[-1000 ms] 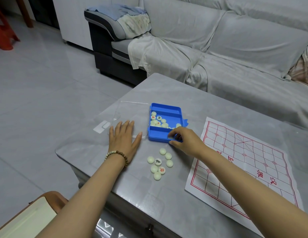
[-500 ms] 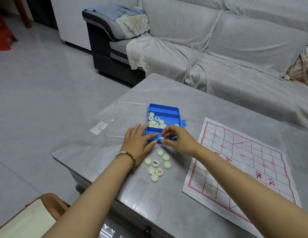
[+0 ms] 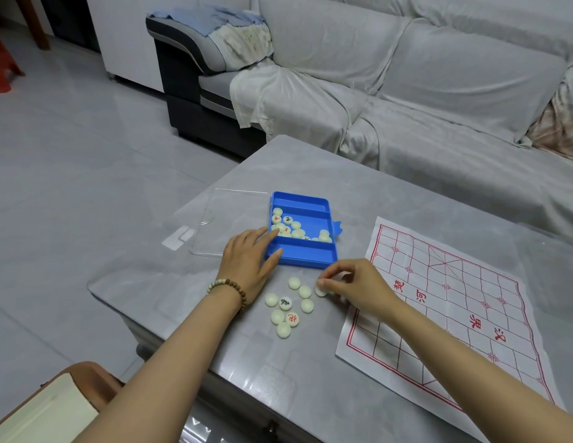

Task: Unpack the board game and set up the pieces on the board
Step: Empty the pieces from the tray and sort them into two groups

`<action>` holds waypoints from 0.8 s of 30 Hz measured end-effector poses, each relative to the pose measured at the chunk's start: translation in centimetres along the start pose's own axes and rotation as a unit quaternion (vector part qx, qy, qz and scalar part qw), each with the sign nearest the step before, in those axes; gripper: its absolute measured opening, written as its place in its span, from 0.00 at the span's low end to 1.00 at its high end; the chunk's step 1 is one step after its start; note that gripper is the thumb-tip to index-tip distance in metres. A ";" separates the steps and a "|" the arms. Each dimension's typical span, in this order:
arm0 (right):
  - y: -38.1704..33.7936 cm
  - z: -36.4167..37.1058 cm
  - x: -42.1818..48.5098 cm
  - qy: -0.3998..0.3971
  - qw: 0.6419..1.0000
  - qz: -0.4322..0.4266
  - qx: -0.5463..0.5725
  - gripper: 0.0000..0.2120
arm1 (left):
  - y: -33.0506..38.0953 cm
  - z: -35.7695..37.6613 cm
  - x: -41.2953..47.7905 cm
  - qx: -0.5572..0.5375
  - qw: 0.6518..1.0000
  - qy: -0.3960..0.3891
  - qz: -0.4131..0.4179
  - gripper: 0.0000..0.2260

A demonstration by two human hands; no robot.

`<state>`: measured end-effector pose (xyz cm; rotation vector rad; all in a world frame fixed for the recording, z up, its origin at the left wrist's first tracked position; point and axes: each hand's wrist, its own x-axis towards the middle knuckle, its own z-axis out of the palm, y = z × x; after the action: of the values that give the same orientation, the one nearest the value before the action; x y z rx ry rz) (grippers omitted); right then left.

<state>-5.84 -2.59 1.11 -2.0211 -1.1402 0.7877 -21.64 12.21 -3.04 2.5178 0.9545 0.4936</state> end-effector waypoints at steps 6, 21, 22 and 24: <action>-2.2 -0.7 6.2 0.112 0.977 -0.102 -0.151 0.13 | -0.8 0.2 0.0 -0.009 0.997 0.038 -0.062 0.31; -2.0 2.7 11.6 0.066 0.932 -0.118 -0.336 0.14 | -0.5 0.9 0.0 0.043 0.996 0.044 -0.070 0.40; -2.0 2.6 11.6 0.067 0.934 -0.124 -0.329 0.13 | -0.5 0.9 0.0 0.041 0.996 0.045 -0.071 0.39; -2.0 2.5 11.7 0.064 0.939 -0.130 -0.311 0.12 | -0.5 0.9 0.0 0.040 0.996 0.046 -0.072 0.39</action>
<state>-3.62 9.23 -0.83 -2.2960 -1.6845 0.1570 -21.50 12.38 -4.09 2.4906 1.2035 0.5388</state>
